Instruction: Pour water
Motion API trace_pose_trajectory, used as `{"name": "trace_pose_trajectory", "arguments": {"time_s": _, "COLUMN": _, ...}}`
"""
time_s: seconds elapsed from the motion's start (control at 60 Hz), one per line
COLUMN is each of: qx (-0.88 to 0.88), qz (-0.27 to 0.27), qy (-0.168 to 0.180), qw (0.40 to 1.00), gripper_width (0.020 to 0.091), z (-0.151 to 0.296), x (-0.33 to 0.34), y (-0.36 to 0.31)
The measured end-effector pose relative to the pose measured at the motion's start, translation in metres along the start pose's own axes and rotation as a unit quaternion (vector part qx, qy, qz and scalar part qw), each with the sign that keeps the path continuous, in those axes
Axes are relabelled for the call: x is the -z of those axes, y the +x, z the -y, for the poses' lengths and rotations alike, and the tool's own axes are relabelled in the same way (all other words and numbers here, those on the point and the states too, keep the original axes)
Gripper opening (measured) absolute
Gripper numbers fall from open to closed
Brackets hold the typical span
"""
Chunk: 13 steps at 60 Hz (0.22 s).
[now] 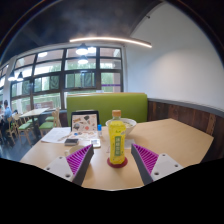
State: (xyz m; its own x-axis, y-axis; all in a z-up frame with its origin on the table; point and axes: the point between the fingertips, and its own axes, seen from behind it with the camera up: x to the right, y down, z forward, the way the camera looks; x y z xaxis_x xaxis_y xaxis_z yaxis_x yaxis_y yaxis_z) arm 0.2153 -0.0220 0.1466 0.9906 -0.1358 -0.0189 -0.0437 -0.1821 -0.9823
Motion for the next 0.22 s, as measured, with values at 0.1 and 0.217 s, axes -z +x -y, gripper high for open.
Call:
{"name": "trace_pose_trajectory", "arguments": {"time_s": 0.1, "qx": -0.009, "qz": 0.011, "qy": -0.003, "qw": 1.0, "gripper_width": 0.082, "z": -0.001, "x": 0.056, "y": -0.016}}
{"name": "trace_pose_trajectory", "arguments": {"time_s": 0.217, "qx": -0.007, "qz": 0.02, "qy": 0.003, "qw": 1.0, "gripper_width": 0.0825, "z": -0.007, "x": 0.105, "y": -0.024}}
